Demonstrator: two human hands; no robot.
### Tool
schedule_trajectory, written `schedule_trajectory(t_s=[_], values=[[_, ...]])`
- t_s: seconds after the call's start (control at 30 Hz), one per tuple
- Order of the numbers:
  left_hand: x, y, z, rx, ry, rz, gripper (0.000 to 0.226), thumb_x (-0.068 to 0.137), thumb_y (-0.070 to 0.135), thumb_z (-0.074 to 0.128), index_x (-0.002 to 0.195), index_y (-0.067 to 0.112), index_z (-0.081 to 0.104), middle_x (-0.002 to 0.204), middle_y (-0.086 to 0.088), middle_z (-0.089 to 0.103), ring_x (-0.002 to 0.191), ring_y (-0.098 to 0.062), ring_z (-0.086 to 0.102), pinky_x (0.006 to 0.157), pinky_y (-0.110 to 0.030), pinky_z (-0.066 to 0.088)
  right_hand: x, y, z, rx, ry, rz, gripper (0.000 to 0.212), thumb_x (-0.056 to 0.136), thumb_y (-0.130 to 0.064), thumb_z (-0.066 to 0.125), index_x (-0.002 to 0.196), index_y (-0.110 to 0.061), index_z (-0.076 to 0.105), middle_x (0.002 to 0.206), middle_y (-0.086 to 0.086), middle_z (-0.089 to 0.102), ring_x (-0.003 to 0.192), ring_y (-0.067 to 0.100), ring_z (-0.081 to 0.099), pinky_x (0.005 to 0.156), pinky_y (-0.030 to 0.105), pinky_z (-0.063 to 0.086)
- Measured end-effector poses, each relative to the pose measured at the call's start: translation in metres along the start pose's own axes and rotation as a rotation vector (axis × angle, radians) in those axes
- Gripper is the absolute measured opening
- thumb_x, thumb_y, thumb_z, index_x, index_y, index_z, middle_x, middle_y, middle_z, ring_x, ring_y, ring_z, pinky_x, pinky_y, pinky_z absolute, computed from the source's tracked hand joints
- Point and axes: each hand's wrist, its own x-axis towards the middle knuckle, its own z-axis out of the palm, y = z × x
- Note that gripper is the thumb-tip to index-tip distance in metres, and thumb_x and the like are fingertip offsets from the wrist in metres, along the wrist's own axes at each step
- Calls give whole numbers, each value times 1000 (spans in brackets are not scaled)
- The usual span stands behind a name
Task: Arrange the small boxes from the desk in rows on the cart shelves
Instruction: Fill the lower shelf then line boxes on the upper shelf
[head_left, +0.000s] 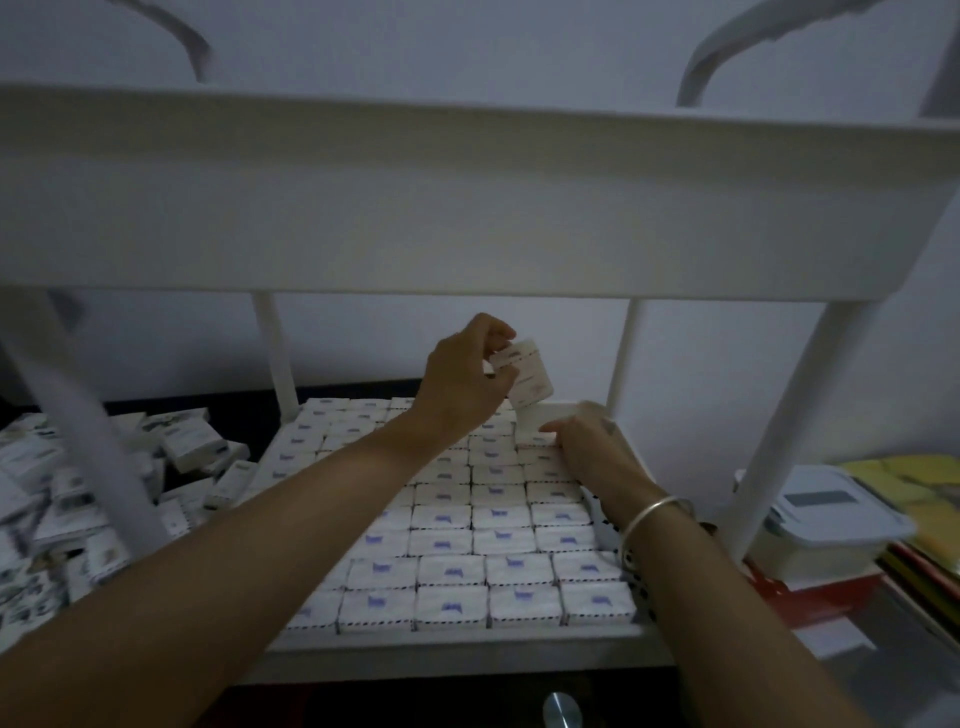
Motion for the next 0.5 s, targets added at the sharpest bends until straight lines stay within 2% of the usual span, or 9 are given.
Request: schedule_trajectory(t_s=[0.03,0.1,0.13,0.2,0.27,0.4,0.5], values=[[3,0,4,34,-31,37,30,85,11,70,113,13,58,110,-3,67,101,-15,62,85,-31,54,1,2,0,-17,9,-1,17,91,-18,48,95,-15,64,99,2,59,91,16,53,86,31,49],[6,-1,12,133,-130,92,26,87,14,69,111,14,60,111,-3,68,101,-17,63,86,-29,53,3,6,1,56,45,27,10,90,-16,48,93,-15,57,90,6,56,78,16,53,62,18,46],[7,-2,15,186,-186,105,26,87,16,69,111,15,61,112,-3,67,101,-17,63,86,-28,52,4,7,1,90,52,47,14,88,-15,51,102,-16,54,95,6,57,78,15,55,56,18,43],[8,-3,18,241,-264,128,25,87,17,70,111,15,63,115,-4,65,100,-17,63,89,-30,52,6,8,3,149,32,101,41,85,-18,55,124,-15,45,111,10,58,91,20,60,65,24,48],[7,-4,21,269,-303,168,23,85,17,71,108,14,67,115,-4,61,97,-16,61,89,-32,51,8,10,3,179,39,114,53,85,-18,56,135,-15,39,115,14,57,95,24,61,68,28,48],[5,-5,24,405,-409,200,24,89,19,67,113,18,68,115,-1,64,100,-14,57,87,-24,42,1,8,1,181,79,41,50,91,-12,54,137,-15,33,96,4,56,78,14,56,58,25,42],[2,-4,24,486,-428,200,25,92,19,62,116,21,68,119,0,64,107,-15,55,87,-22,37,-10,4,-1,160,142,-66,49,93,-12,53,139,-15,34,119,10,56,93,20,58,66,24,45]])
